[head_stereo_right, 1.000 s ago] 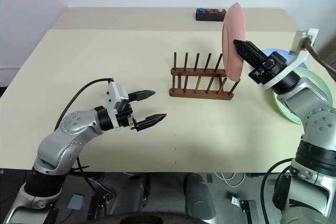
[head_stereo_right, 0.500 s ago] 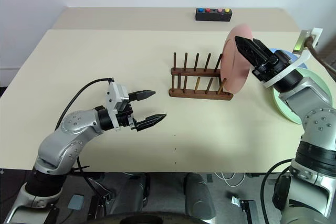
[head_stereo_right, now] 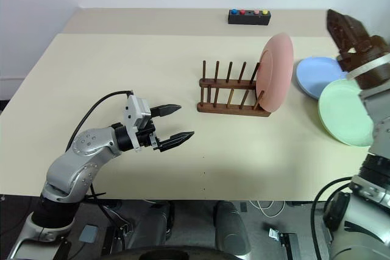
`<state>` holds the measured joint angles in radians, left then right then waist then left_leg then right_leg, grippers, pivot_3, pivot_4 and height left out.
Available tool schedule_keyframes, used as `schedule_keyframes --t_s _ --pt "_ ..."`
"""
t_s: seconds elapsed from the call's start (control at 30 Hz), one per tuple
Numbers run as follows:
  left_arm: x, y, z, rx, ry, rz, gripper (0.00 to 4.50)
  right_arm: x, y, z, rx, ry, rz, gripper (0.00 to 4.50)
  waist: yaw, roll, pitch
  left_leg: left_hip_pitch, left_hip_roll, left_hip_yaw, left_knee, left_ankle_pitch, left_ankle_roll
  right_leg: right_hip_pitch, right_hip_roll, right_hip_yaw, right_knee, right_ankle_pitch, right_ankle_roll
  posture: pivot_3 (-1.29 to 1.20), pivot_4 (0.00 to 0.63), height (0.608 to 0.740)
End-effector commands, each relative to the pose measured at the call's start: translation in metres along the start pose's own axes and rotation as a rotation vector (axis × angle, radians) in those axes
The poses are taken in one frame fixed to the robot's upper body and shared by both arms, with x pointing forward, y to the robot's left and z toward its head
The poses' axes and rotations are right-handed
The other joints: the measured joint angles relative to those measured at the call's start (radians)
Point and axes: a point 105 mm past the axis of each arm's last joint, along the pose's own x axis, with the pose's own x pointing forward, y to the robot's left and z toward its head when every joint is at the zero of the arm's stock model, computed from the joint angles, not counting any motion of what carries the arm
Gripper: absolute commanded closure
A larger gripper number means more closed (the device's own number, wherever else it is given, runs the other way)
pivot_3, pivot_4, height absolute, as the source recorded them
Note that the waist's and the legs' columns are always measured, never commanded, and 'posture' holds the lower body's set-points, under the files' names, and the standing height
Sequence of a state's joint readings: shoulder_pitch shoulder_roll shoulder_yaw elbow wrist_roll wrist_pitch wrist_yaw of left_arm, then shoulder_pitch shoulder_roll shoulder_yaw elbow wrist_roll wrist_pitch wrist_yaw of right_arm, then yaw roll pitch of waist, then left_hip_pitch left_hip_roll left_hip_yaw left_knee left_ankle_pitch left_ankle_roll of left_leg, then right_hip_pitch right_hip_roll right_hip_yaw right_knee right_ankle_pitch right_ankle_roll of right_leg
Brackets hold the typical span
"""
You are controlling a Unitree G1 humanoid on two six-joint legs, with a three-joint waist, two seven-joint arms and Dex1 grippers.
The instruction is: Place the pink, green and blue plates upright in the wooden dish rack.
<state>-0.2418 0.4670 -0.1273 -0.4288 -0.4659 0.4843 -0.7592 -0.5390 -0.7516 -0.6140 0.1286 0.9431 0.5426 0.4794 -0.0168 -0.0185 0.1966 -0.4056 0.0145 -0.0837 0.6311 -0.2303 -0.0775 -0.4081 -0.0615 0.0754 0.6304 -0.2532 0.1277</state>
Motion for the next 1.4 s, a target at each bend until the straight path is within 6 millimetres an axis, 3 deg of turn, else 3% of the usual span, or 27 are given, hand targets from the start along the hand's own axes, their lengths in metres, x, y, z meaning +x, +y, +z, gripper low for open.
schedule_keyframes --t_s 0.03,0.17,0.33,0.47,0.8,0.9,1.07,1.3,1.4 --pt "0.002 -0.001 0.005 0.027 -0.026 -0.007 0.00 -0.011 -0.031 0.011 -0.250 0.075 -0.134 0.50 0.000 0.001 0.000 0.000 0.000 0.000 0.000 0.000 0.000 0.000 0.000 0.000 0.000 0.000 0.000 0.00 0.150 0.730" --pt "0.004 -0.001 0.006 0.027 -0.030 -0.018 0.00 -0.032 -0.049 -0.028 -0.509 0.415 -0.130 0.50 -0.001 0.002 -0.001 0.000 0.000 0.001 0.000 0.000 0.000 0.000 0.000 0.000 0.000 0.000 0.000 0.00 0.150 0.730" --pt "0.005 -0.001 0.005 0.027 -0.029 -0.023 0.00 -0.064 -0.050 -0.073 -0.605 0.743 -0.069 0.50 -0.004 0.004 -0.001 0.001 0.000 0.001 0.000 0.000 0.000 0.000 0.000 0.002 0.000 0.000 0.000 0.00 0.150 0.730" --pt "0.005 -0.001 0.004 0.026 -0.029 -0.025 0.00 -0.074 -0.048 -0.088 -0.624 0.834 -0.066 0.50 -0.004 0.006 -0.001 0.001 0.000 0.002 0.000 0.000 0.000 0.000 0.000 0.002 0.000 0.000 0.000 0.00 0.150 0.730" --pt "0.006 -0.001 0.004 0.029 -0.028 -0.023 0.00 -0.090 -0.070 -0.112 -0.631 0.961 -0.185 0.50 0.000 0.006 -0.001 0.001 0.000 0.002 0.001 0.000 0.000 0.000 0.000 0.002 0.000 0.000 0.000 0.00 0.150 0.730" --pt "0.006 -0.001 0.003 0.030 -0.028 -0.021 0.00 -0.093 -0.070 -0.116 -0.637 0.977 -0.188 1.72 -0.001 0.006 -0.001 0.001 0.000 0.002 0.001 0.000 0.000 0.000 0.000 0.002 0.000 0.000 0.000 0.00 0.150 0.730" --pt "0.007 -0.001 0.003 0.031 -0.028 -0.022 0.00 -0.092 -0.067 -0.116 -0.646 0.980 -0.175 4.44 -0.001 0.006 -0.001 0.001 0.000 0.002 0.001 0.000 0.000 0.000 0.000 0.002 0.000 0.000 0.000 0.00 0.150 0.730" --pt "0.008 0.000 0.003 0.031 -0.031 -0.027 0.00 -0.085 -0.062 -0.101 -0.692 0.963 -0.176 4.48 -0.001 0.006 -0.002 0.001 0.000 0.002 0.001 0.000 0.000 0.000 0.000 0.002 0.000 0.000 0.000 0.00 0.150 0.730" --pt "0.008 0.000 0.003 0.033 -0.031 -0.028 0.00 -0.069 -0.058 -0.081 -0.757 0.892 -0.205 4.48 -0.001 0.006 -0.002 0.001 0.000 0.002 0.001 0.000 0.000 0.000 0.000 0.002 0.000 0.000 0.000 0.00 0.150 0.730"
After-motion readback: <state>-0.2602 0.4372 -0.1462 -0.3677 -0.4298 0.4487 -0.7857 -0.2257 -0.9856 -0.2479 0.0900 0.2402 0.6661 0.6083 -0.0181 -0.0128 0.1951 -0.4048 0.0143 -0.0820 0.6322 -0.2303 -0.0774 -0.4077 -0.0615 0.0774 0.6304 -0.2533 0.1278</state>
